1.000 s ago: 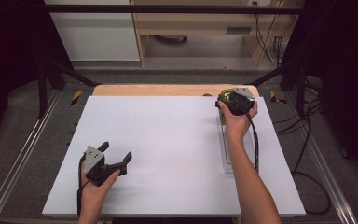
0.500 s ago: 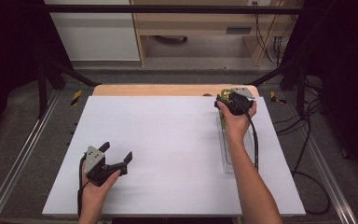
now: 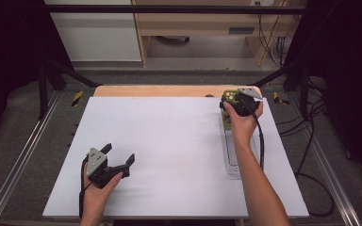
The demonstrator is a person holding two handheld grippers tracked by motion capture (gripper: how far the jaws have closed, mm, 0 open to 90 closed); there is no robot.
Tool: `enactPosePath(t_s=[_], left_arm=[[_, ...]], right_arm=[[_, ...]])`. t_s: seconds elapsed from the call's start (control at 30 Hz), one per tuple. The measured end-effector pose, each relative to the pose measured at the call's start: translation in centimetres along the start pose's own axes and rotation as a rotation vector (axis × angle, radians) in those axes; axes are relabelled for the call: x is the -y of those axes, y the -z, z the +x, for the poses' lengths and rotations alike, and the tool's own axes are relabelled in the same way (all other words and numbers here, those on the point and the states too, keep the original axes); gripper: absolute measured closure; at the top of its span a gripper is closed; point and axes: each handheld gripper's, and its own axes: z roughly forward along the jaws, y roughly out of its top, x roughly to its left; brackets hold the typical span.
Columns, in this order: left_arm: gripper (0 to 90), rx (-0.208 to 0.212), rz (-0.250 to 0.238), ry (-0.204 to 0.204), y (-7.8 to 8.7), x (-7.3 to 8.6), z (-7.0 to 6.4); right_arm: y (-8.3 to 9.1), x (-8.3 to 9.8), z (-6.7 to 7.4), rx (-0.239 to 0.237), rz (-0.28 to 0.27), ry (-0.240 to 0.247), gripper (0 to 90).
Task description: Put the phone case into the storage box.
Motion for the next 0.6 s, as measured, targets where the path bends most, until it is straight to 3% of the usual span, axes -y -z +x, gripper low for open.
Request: enactPosePath(t_s=[0.6], left_arm=[[1.7, 0.0, -0.011, 0.004, 0.41, -0.14, 0.29]], right_arm=[[0.96, -0.77, 0.06, -0.029, 0.005, -0.008, 6.2]])
